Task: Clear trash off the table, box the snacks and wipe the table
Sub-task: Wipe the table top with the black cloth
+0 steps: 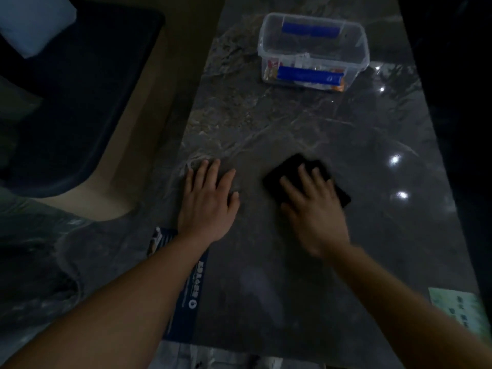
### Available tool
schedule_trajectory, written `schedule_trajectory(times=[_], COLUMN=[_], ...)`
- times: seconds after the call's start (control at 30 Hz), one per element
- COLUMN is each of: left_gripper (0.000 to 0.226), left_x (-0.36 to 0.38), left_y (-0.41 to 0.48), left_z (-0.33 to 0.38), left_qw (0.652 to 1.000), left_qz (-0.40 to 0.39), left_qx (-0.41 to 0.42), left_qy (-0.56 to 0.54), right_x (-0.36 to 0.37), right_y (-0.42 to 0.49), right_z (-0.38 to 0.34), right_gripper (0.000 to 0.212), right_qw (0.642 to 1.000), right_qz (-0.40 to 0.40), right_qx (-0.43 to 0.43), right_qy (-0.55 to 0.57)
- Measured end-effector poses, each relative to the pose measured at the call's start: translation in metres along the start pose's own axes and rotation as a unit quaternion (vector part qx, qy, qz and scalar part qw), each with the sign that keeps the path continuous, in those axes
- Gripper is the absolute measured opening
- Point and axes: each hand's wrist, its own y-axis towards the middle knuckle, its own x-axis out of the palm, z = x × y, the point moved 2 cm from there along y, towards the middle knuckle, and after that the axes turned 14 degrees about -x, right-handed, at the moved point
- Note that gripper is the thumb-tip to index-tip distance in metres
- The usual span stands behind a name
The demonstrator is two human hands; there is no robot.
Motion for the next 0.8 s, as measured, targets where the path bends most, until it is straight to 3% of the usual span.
schedule_trajectory(times=[0.07,0.1,0.13,0.2,0.27,0.3,0.37,0.43,0.53,0.7,0.8], left_gripper=[0.059,0.059,0.059,0.059,0.059,0.059,0.059,0.059,0.058,0.061,0.063], left_x=[0.000,0.001,0.002,0.003,0.004,0.004,0.005,0.004,-0.001,-0.013,-0.004], left_y=[0.000,0.001,0.002,0.002,0.002,0.003,0.002,0.001,0.004,-0.046,-0.089], left_z=[0.000,-0.001,-0.001,-0.002,-0.002,-0.001,-0.001,-0.002,-0.006,-0.027,-0.041], left_qw=[1.000,1.000,1.000,1.000,1.000,1.000,1.000,1.000,0.998,0.993,0.993], left_qz=[-0.004,-0.007,-0.010,-0.013,-0.010,-0.010,-0.017,-0.021,-0.051,-0.063,-0.064], left_qx=[-0.001,-0.001,0.001,0.005,0.007,0.009,0.014,0.018,0.029,0.097,0.093], left_qy=[0.001,0.001,0.000,-0.002,0.000,0.000,0.000,-0.004,-0.034,-0.034,0.018], right_x=[0.004,0.000,-0.002,-0.016,-0.021,-0.018,-0.002,0.014,0.012,-0.008,0.004], right_y=[-0.046,-0.059,-0.070,-0.092,-0.113,-0.120,-0.133,-0.142,-0.141,-0.116,-0.134], right_z=[-0.011,0.006,0.032,0.080,0.093,0.079,0.019,-0.039,-0.032,0.032,-0.017], right_gripper=[0.056,0.055,0.053,0.050,0.055,0.057,0.057,0.056,0.054,0.061,0.059], right_qw=[0.995,0.994,0.997,0.994,0.964,0.954,0.962,0.985,0.996,0.955,0.973], right_qz=[-0.026,-0.017,0.009,0.024,0.027,0.038,0.034,0.014,-0.018,0.024,0.013], right_qx=[-0.098,-0.108,-0.070,0.105,0.262,0.294,0.269,0.171,0.085,0.290,0.228], right_qy=[-0.004,0.002,-0.005,0.001,0.031,0.032,0.003,0.009,0.015,0.058,0.045])
